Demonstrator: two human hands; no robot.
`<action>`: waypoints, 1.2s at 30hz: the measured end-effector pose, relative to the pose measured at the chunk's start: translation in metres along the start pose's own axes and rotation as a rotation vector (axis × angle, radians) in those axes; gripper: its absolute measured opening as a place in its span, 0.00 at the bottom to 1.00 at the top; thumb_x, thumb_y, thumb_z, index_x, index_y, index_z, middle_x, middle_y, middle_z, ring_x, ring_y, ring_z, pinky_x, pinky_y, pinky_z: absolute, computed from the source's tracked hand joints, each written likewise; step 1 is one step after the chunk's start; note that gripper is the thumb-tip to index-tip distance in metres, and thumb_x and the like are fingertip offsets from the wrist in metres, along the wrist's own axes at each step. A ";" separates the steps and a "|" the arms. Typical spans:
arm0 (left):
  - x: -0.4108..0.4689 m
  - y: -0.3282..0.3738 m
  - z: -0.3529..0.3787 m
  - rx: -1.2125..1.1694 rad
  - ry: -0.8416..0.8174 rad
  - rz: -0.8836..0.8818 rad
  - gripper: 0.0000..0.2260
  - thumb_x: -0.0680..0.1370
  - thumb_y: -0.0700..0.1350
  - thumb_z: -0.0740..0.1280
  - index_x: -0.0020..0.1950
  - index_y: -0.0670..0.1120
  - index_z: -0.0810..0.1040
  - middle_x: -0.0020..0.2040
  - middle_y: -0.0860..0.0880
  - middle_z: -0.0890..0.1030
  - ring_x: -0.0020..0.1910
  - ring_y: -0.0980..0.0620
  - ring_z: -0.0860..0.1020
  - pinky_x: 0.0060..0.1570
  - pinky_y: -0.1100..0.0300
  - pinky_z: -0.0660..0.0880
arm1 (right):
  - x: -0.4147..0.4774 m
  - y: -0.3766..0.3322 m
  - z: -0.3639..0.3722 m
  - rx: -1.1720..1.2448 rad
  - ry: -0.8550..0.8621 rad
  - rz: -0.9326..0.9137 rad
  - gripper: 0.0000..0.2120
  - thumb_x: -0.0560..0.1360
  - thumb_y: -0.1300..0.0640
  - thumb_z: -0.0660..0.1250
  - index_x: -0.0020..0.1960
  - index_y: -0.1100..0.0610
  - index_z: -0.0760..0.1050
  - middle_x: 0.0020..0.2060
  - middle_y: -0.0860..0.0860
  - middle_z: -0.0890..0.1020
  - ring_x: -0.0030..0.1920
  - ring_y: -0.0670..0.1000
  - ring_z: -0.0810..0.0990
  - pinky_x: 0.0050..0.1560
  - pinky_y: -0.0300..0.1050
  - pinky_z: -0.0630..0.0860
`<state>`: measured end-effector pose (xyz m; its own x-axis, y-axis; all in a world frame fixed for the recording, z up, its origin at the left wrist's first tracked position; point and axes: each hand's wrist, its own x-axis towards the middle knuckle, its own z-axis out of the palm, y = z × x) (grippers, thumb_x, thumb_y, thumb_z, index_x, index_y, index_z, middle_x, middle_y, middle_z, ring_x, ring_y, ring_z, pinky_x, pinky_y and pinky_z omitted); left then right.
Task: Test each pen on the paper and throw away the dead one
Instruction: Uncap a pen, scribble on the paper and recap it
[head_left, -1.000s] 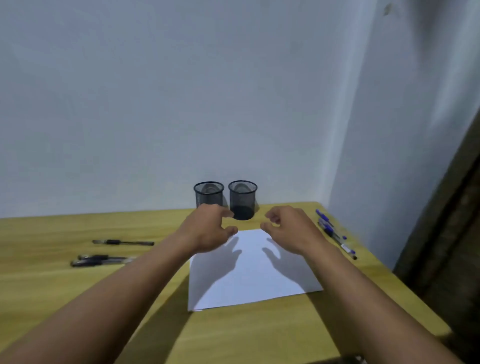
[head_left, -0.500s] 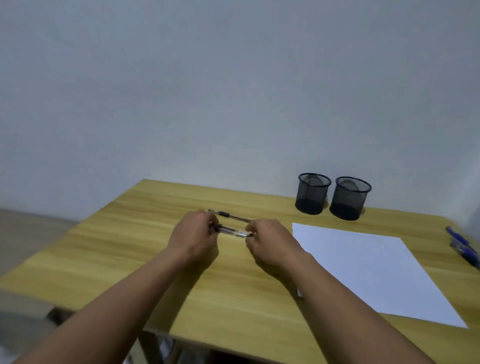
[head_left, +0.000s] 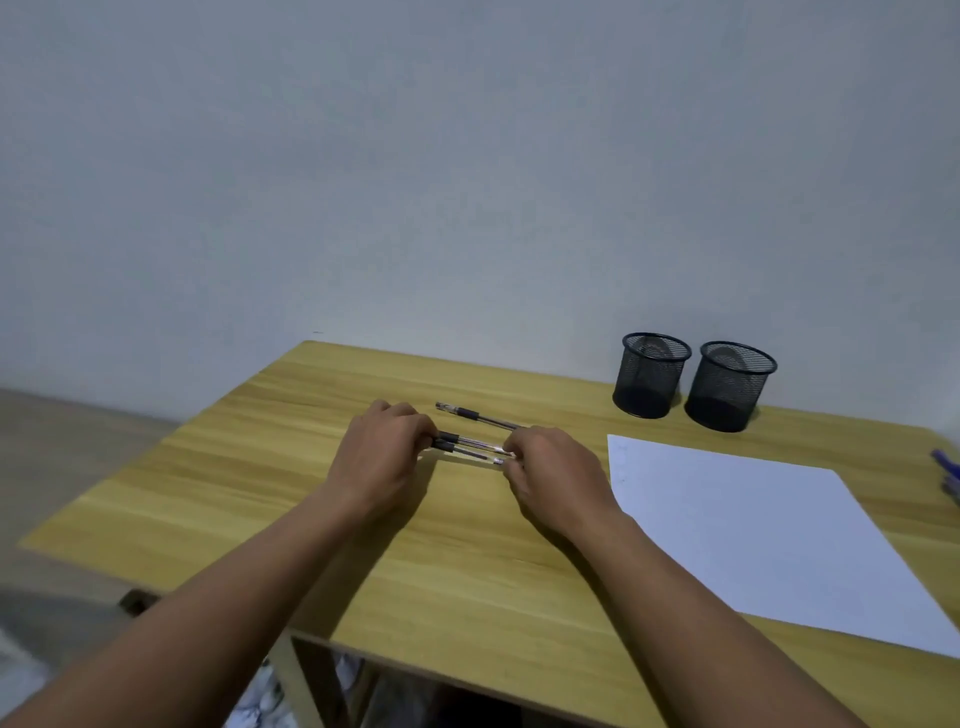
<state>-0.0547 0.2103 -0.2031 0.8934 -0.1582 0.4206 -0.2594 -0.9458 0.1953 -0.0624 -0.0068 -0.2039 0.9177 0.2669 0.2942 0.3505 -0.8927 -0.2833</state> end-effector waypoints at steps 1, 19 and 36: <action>0.001 0.001 -0.003 -0.028 0.015 0.004 0.08 0.80 0.45 0.65 0.54 0.53 0.83 0.50 0.52 0.83 0.49 0.47 0.75 0.45 0.52 0.72 | -0.003 -0.001 -0.003 0.045 0.008 0.017 0.10 0.80 0.53 0.63 0.56 0.52 0.81 0.51 0.48 0.83 0.51 0.53 0.79 0.46 0.50 0.77; 0.037 0.118 -0.033 -1.142 -0.119 -0.117 0.04 0.74 0.38 0.74 0.48 0.41 0.86 0.41 0.41 0.86 0.39 0.50 0.83 0.46 0.56 0.83 | -0.050 0.045 -0.083 1.647 0.231 0.538 0.03 0.76 0.61 0.74 0.49 0.60 0.85 0.38 0.52 0.86 0.36 0.44 0.83 0.36 0.39 0.80; 0.065 0.154 -0.010 -0.971 -0.156 -0.026 0.04 0.77 0.37 0.71 0.49 0.40 0.86 0.35 0.45 0.85 0.35 0.51 0.84 0.26 0.74 0.69 | -0.030 0.083 -0.085 1.456 0.379 0.487 0.05 0.76 0.64 0.73 0.42 0.62 0.83 0.31 0.54 0.83 0.30 0.46 0.81 0.36 0.36 0.81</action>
<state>-0.0405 0.0571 -0.1367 0.9235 -0.2420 0.2976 -0.3651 -0.3169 0.8753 -0.0765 -0.1194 -0.1587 0.9713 -0.2312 0.0560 0.1251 0.2963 -0.9468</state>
